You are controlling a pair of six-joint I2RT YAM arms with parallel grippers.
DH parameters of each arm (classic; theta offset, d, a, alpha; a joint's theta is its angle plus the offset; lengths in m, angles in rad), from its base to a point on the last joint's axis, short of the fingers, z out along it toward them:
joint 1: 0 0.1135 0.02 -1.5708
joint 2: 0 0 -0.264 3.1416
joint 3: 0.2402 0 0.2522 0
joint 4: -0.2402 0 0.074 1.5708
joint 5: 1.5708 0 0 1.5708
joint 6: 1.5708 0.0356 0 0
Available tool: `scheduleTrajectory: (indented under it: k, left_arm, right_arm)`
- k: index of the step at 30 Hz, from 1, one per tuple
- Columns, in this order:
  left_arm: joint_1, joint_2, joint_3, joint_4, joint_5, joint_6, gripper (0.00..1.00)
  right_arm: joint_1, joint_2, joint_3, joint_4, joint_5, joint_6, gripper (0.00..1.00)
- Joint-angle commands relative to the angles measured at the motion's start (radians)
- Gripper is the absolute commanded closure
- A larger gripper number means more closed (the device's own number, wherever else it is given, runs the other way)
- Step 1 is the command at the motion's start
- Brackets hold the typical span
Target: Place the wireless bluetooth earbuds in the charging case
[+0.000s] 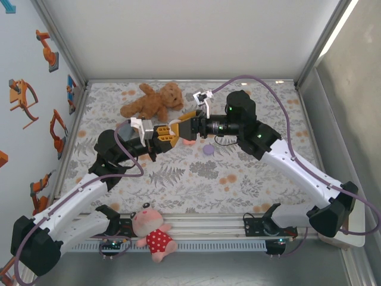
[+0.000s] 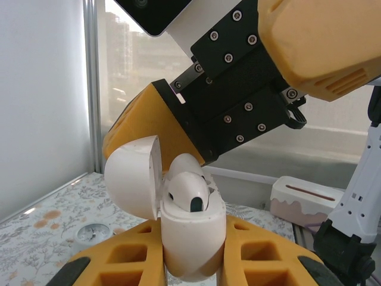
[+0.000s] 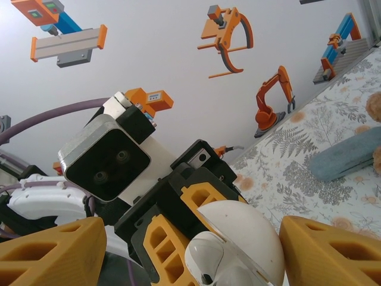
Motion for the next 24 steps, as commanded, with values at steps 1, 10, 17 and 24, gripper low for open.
scheduleTrajectory:
  k: [1,10,17,24]
  left_arm:
    - [-0.005,-0.016,-0.004,-0.01,0.009,0.017,1.0]
    - [-0.005,-0.013,-0.005,-0.017,0.005,0.018,1.0]
    - [-0.005,-0.016,-0.007,-0.024,-0.004,0.022,1.0]
    - [-0.005,-0.017,-0.003,-0.033,-0.009,0.03,1.0]
  right_arm:
    - [0.009,-0.037,0.029,-0.001,-0.001,-0.024,0.25]
    - [0.014,-0.066,0.017,-0.028,0.025,-0.038,0.26]
    - [0.017,-0.077,0.012,-0.05,0.04,-0.05,0.26]
    - [0.016,-0.091,0.029,-0.093,0.084,-0.079,0.26]
